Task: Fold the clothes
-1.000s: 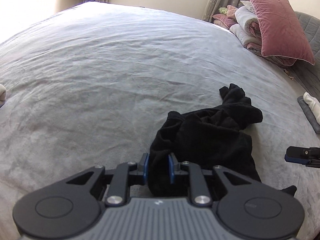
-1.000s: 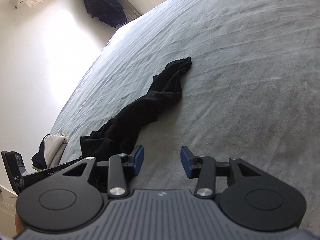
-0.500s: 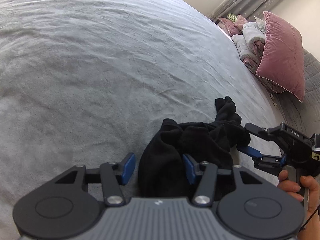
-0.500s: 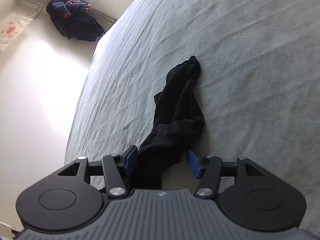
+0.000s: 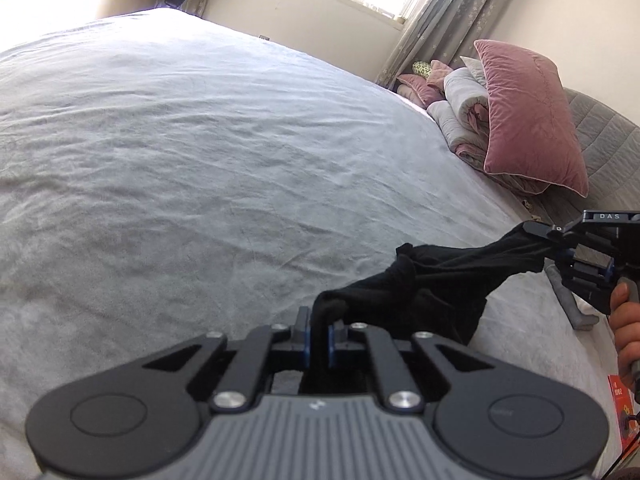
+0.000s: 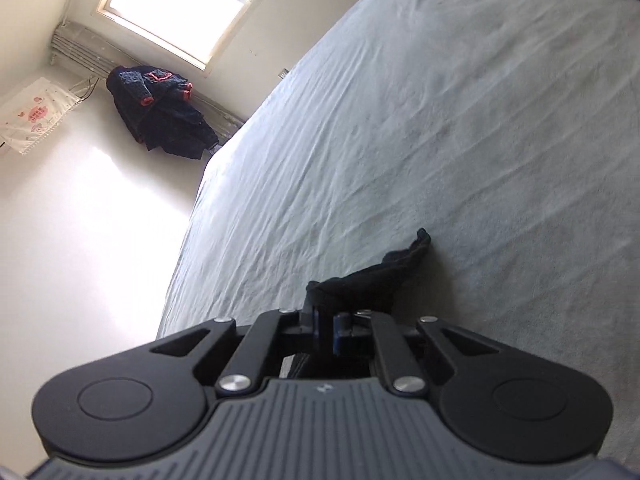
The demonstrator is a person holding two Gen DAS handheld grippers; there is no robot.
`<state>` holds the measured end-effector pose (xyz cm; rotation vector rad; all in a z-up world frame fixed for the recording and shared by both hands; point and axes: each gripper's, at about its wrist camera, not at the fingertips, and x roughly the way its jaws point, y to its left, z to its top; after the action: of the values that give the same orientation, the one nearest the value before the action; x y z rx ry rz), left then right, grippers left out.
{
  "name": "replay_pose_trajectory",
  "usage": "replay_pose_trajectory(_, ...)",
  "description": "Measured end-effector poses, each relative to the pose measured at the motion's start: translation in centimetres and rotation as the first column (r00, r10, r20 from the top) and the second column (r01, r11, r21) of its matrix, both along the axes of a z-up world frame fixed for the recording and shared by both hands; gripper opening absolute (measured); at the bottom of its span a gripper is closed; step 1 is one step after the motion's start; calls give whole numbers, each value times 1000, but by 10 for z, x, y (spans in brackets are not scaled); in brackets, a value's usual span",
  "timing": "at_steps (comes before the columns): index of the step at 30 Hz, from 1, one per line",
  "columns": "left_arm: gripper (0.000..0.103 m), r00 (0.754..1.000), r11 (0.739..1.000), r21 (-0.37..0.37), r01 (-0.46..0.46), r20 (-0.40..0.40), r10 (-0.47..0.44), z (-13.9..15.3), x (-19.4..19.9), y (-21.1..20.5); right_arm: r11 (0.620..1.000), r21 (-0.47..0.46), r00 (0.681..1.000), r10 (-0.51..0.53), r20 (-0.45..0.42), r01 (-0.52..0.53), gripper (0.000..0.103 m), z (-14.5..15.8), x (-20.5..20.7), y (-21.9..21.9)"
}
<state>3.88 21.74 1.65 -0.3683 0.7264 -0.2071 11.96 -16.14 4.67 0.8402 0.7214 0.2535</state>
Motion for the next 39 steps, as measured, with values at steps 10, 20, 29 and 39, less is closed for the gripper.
replay_pose_trajectory(10,7,970,999,-42,2,244,8,51,-8,-36,982,-143,976,-95,195,125,9,103,-58,-19)
replay_pose_trajectory(20,7,943,994,-94,-47,326,75,63,11,-68,935,-242,951,-204,233,260,9,114,-58,-32)
replay_pose_trajectory(29,7,973,990,-131,-54,217,81,39,45,-81,906,-296,952,-270,143,301,9,82,-31,-41)
replay_pose_trajectory(39,6,988,980,-158,122,116,-105,42,33,-89,908,-344,969,-197,150,238,9,76,-3,-48)
